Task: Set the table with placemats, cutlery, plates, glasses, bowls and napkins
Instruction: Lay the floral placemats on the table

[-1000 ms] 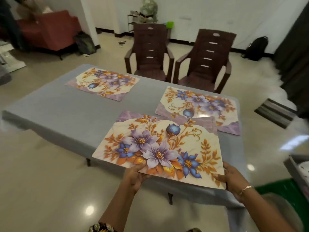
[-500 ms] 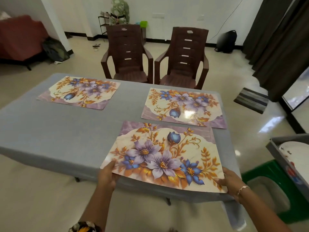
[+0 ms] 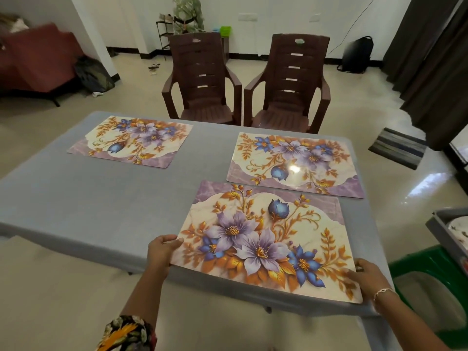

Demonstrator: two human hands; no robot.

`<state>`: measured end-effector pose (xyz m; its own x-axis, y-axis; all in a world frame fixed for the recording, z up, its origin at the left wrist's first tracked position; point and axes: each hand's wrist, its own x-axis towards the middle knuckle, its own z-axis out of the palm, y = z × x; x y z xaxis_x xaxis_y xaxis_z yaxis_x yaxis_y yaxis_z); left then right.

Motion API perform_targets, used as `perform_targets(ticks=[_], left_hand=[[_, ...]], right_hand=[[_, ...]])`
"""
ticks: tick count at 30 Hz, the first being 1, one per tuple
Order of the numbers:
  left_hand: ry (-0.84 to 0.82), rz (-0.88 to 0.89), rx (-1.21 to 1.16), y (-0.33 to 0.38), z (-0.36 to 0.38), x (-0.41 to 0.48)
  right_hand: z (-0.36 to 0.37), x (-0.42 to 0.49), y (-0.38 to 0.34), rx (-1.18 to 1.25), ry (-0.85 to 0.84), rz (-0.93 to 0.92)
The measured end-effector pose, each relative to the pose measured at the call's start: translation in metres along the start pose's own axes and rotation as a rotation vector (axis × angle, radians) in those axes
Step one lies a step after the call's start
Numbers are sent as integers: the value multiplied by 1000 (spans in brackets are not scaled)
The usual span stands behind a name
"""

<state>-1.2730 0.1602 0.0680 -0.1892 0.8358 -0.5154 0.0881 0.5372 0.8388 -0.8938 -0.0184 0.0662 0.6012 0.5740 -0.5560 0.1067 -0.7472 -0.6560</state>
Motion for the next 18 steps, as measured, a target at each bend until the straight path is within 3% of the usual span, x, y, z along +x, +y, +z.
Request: perform_targets(ticks=[10, 18], left_hand=[[-225, -56, 415, 13, -7, 38], [-251, 46, 559, 15, -9, 44]], right_hand=[[24, -5, -21, -109, 261, 26], [29, -11, -23, -120, 350, 58]])
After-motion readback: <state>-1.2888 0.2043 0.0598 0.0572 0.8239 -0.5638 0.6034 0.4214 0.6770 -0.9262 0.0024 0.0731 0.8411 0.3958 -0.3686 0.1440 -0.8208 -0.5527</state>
